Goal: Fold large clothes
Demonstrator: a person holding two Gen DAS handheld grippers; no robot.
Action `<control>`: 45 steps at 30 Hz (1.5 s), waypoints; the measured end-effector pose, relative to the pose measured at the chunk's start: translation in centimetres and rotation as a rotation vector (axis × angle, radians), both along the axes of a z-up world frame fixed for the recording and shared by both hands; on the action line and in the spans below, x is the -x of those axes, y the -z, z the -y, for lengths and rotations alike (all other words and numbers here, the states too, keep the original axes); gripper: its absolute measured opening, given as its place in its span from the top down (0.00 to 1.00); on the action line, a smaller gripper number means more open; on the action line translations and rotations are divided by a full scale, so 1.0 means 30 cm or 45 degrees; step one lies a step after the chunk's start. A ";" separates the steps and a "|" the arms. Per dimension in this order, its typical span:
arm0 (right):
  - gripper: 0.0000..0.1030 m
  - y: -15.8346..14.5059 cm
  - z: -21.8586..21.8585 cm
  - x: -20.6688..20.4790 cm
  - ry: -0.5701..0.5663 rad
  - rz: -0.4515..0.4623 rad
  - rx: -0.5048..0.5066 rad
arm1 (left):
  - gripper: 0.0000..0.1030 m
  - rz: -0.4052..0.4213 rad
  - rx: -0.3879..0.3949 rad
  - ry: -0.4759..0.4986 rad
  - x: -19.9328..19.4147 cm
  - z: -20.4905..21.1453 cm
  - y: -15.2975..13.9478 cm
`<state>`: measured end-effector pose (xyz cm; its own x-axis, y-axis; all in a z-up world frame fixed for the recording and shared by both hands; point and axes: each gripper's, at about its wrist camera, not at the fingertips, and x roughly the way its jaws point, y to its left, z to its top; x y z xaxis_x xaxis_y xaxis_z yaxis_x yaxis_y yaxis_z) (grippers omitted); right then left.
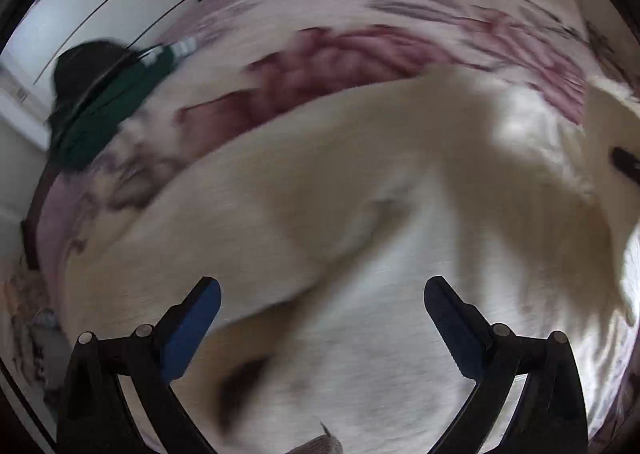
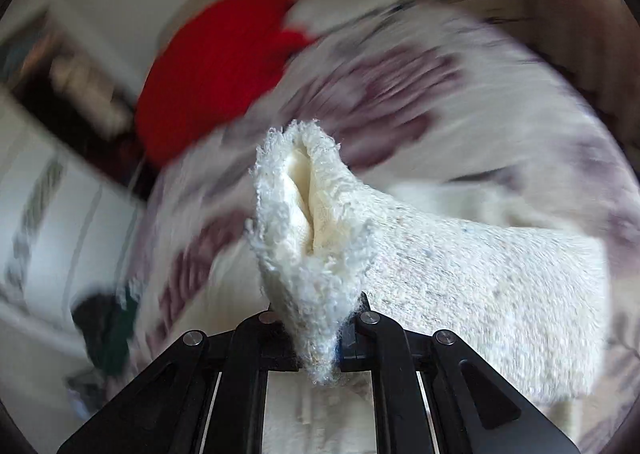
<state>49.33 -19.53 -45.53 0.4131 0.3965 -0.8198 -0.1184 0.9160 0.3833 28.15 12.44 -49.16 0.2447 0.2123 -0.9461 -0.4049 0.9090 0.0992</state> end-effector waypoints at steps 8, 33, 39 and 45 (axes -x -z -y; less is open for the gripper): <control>0.38 0.365 -0.540 0.127 -0.355 -0.347 0.226 | 0.00 -0.114 0.101 -0.218 0.253 -0.364 0.083; 0.27 0.168 -0.347 0.149 0.114 -0.420 0.075 | 0.87 0.494 0.535 -0.874 0.184 -0.934 0.127; 0.36 0.384 -0.534 0.054 0.055 -0.586 0.142 | 0.87 0.555 0.430 -0.705 0.032 -0.985 0.016; 0.12 0.276 -0.465 0.074 0.110 -0.517 0.365 | 0.87 0.612 0.140 -0.368 -0.112 -0.780 -0.198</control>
<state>47.13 -5.58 -53.81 0.0597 0.1100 -0.9921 0.0692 0.9911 0.1141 31.52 35.83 -43.23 0.5997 0.2410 -0.7631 -0.6148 0.7491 -0.2466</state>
